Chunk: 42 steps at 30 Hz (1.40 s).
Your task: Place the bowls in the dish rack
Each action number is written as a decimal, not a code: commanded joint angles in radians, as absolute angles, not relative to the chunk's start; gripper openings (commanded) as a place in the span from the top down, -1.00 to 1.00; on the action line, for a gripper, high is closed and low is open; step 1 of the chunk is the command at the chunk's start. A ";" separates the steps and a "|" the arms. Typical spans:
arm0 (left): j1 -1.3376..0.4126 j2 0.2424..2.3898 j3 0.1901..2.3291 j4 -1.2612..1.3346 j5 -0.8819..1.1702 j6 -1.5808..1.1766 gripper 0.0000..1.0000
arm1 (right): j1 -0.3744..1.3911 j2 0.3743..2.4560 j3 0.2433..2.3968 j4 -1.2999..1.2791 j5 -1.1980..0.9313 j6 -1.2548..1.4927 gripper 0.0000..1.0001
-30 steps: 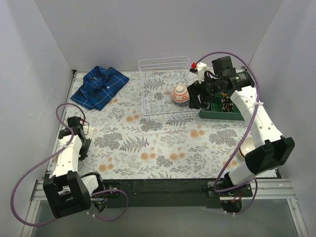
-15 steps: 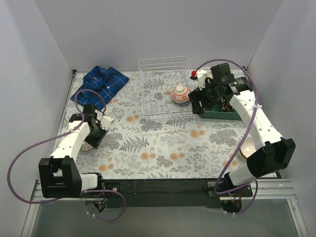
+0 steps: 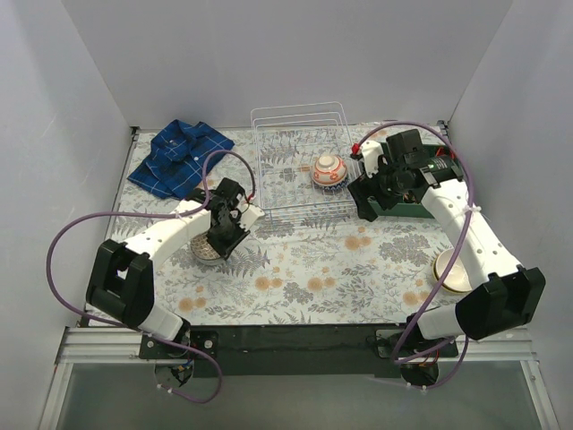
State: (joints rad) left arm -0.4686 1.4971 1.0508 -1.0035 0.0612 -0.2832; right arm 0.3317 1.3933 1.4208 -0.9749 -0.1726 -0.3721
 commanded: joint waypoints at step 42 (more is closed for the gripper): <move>0.463 1.214 1.313 -1.063 0.255 -0.603 -0.64 | 1.020 1.956 1.885 -0.882 -0.581 -0.946 -0.55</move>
State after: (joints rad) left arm 0.4660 1.2995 1.2903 -1.0317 0.2161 -0.5713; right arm 0.9737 1.9343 1.8351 -0.9405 -0.5789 -0.8490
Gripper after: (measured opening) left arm 0.818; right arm 0.792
